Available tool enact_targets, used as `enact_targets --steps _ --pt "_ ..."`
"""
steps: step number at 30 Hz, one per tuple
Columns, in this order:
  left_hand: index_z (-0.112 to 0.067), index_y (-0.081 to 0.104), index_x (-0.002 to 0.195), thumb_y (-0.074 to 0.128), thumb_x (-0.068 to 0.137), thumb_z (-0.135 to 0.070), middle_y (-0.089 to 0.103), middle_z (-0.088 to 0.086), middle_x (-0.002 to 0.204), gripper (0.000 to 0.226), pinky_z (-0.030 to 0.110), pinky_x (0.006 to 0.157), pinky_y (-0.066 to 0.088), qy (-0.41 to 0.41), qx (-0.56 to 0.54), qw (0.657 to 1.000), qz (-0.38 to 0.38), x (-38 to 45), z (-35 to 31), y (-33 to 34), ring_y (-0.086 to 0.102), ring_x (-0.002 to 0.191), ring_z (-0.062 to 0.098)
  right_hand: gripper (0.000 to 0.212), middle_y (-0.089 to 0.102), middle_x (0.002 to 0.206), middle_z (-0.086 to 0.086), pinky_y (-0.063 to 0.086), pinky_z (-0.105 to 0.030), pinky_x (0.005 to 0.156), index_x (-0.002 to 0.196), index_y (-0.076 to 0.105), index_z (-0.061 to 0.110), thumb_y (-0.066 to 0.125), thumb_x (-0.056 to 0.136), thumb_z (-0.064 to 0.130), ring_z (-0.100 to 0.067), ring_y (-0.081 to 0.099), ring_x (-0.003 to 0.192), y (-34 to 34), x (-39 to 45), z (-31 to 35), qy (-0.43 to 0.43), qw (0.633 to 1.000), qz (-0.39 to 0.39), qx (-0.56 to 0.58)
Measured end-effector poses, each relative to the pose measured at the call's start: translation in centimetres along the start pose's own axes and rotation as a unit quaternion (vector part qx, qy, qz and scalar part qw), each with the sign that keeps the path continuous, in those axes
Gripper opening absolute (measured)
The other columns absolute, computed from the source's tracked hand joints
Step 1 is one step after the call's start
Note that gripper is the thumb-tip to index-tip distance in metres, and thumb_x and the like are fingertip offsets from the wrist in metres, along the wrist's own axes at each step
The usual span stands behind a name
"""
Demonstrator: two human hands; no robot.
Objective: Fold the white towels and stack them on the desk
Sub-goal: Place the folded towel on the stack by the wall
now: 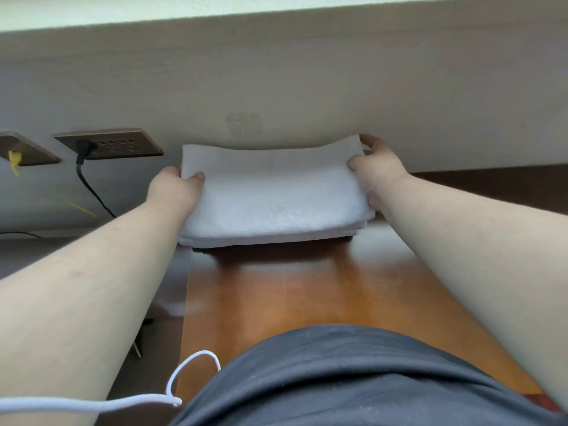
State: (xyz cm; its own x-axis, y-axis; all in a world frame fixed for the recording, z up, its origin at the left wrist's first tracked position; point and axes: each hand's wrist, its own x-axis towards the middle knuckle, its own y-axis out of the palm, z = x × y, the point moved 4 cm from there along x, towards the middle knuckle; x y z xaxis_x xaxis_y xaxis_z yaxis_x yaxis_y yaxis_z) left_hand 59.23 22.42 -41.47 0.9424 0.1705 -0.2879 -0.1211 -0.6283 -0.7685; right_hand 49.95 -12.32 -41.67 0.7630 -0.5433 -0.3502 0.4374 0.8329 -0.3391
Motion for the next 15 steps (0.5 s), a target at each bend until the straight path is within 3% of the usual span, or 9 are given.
enact_targets --steps 2,5,8,11,13,15 --pt "-0.017 0.053 0.110 0.055 0.094 -0.041 0.054 0.001 0.103 0.028 0.030 0.078 0.037 0.035 -0.052 0.997 -0.051 -0.1 -0.2 -0.8 0.050 0.088 0.025 0.058 0.064 0.099 0.022 0.048 -0.011 0.052 0.135 0.051 0.030 0.049 0.080 0.012 0.008 0.065 0.070 0.0 0.4 0.6 -0.023 0.999 -0.028 0.031" --pt "-0.019 0.050 0.111 0.054 0.095 -0.039 0.055 0.000 0.103 0.027 0.029 0.079 0.036 0.054 -0.073 0.991 -0.095 0.3 -0.3 -1.7 0.051 0.088 0.023 0.052 0.062 0.099 0.021 0.047 -0.014 0.054 0.134 0.050 0.030 0.052 0.084 0.018 0.000 0.064 0.074 0.6 0.9 0.9 -0.029 0.999 -0.018 -0.016" --pt "-0.014 0.051 0.127 0.057 0.093 -0.043 0.060 0.009 0.120 0.045 0.031 0.083 0.039 0.005 0.019 1.000 -0.020 1.2 0.5 -0.8 0.057 0.104 0.032 0.053 0.062 0.108 0.003 0.044 -0.021 0.069 0.141 0.044 0.024 0.055 0.089 0.020 -0.017 0.058 0.083 1.0 1.7 -0.1 0.007 0.994 -0.001 -0.112" --pt "-0.011 0.050 0.133 0.057 0.091 -0.050 0.059 0.013 0.129 0.058 0.032 0.082 0.039 -0.034 0.044 0.998 0.017 2.0 1.5 -0.3 0.057 0.112 0.036 0.059 0.058 0.111 -0.002 0.044 -0.026 0.074 0.144 0.040 0.021 0.060 0.088 0.030 -0.022 0.057 0.086 0.7 1.7 0.3 0.024 0.990 -0.014 -0.141" --pt "-0.010 0.050 0.135 0.055 0.089 -0.055 0.058 0.014 0.131 0.064 0.033 0.084 0.041 -0.045 0.044 0.998 0.020 2.5 1.9 -0.6 0.056 0.113 0.037 0.069 0.057 0.114 -0.001 0.050 -0.025 0.071 0.147 0.035 0.021 0.064 0.086 0.037 -0.022 0.060 0.088 0.4 1.1 0.2 0.036 0.990 0.011 -0.133" --pt "-0.008 0.048 0.138 0.051 0.089 -0.058 0.055 0.017 0.135 0.070 0.036 0.089 0.042 -0.049 0.047 0.997 0.018 2.8 2.3 -0.7 0.054 0.118 0.039 0.078 0.058 0.113 0.001 0.054 -0.021 0.055 0.149 0.032 0.022 0.070 0.083 0.040 -0.018 0.065 0.083 -0.3 -0.2 -0.8 0.058 0.988 0.057 -0.128"
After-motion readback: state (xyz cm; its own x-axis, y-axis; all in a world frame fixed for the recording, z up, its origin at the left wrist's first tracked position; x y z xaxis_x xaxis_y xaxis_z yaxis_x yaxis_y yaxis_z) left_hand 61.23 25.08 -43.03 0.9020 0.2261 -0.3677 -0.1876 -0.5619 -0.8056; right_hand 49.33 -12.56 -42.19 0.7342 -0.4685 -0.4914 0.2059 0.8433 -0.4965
